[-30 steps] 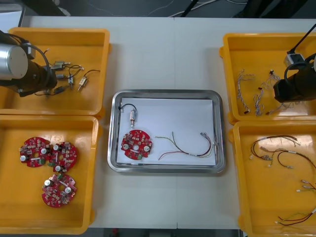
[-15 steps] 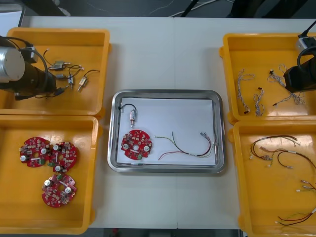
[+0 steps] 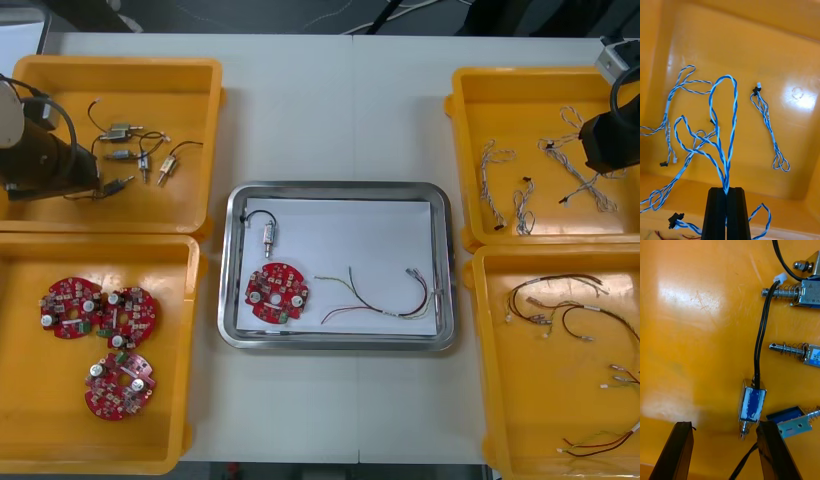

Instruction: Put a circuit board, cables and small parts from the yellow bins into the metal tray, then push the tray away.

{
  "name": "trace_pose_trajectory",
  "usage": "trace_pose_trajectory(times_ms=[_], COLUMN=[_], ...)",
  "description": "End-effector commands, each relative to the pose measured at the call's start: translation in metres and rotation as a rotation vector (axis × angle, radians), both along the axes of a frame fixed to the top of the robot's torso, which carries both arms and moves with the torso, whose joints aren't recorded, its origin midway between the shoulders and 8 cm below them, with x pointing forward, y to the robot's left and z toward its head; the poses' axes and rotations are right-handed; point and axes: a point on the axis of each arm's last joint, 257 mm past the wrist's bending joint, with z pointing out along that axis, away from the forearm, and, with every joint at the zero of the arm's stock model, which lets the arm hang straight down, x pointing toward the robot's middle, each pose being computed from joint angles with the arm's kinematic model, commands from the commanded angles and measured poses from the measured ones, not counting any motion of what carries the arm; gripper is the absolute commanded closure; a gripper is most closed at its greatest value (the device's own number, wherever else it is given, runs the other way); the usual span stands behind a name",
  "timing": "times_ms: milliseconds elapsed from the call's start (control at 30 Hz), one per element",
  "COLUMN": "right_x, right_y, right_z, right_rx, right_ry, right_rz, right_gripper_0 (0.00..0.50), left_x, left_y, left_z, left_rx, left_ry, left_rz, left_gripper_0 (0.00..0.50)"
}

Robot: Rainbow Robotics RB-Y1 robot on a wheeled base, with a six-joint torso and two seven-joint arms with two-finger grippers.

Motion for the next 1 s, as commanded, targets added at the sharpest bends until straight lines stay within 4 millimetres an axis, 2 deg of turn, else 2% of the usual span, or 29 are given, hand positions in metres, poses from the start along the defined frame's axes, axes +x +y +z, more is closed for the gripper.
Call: trace_pose_trajectory(times_ms=[33,333,567,833,1000], right_x=[-0.009,-0.023,-0.025,-0.030,-0.033], right_y=[0.013,0.056,0.092,0.145,0.177], right_z=[0.020,0.028,0.031,0.019,0.011], right_rx=[0.001,0.040,-0.096,-0.229,-0.277], right_ry=[-0.040,-0.024,-0.037,-0.060,-0.052], right_rz=[0.066,0.225,0.449,0.652,0.751], right_gripper_0=[0.500,0.500,0.500,0.500,0.500], left_x=[0.010,0.018,0.026,0.034,0.039], left_y=[0.018,0.020,0.018,0.003,-0.004], left_z=[0.054,0.061,0.060,0.066,0.060], left_rx=[0.049,0.039,0.051,0.074,0.074], left_ry=[-0.047,-0.034,-0.045,-0.047,-0.056], left_rz=[-0.036,-0.023,-0.038,-0.067,-0.077], left_gripper_0=[0.000,0.000,0.000,0.000,0.000])
